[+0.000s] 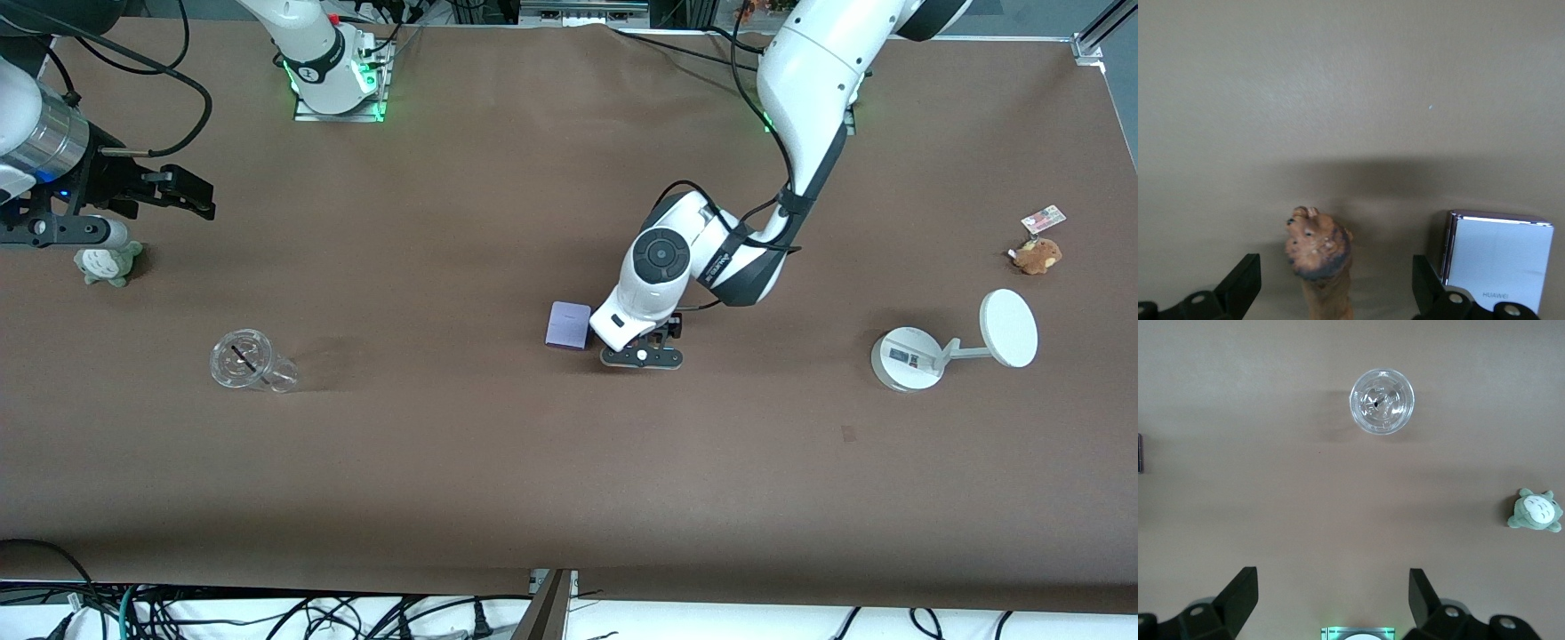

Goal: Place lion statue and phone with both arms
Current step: 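Lift the lion with the left gripper while the right gripper starts reaching, then lower the lion beside the lamp while the right gripper reaches the phone, then open the left gripper and withdraw while the right gripper grasps the phone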

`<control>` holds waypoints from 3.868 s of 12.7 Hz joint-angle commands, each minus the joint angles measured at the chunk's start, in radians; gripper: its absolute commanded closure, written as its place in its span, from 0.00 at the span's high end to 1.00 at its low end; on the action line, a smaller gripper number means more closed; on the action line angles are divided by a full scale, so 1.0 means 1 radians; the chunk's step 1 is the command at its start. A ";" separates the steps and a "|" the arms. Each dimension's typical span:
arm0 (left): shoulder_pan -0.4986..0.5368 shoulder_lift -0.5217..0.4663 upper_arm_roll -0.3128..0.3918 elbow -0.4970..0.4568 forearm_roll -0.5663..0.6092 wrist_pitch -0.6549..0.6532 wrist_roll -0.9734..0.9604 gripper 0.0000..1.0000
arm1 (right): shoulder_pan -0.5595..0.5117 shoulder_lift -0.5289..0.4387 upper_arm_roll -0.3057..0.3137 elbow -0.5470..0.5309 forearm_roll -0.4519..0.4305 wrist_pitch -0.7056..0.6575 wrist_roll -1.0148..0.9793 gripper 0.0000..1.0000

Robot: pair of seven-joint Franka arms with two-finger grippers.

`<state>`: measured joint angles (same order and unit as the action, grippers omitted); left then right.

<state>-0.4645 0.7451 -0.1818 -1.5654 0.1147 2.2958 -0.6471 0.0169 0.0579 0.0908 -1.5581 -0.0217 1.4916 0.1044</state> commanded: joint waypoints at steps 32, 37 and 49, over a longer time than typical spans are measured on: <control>0.546 -0.135 0.018 -0.217 0.051 0.010 0.566 1.00 | 0.413 0.486 0.086 0.029 0.029 0.542 0.609 0.99; 0.535 -0.289 0.002 -0.107 0.048 -0.213 0.567 1.00 | 0.497 0.644 0.076 0.108 -0.065 0.679 0.745 0.99; 0.454 -0.678 0.112 -0.053 -0.108 -0.594 0.566 1.00 | 0.566 0.842 0.076 0.286 -0.138 0.720 0.736 0.99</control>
<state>-0.0042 0.2390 -0.1414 -1.3761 0.0713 1.5726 -0.0833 0.5644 0.8534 0.1762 -1.3396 -0.1393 2.2066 0.8608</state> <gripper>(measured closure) 0.000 0.004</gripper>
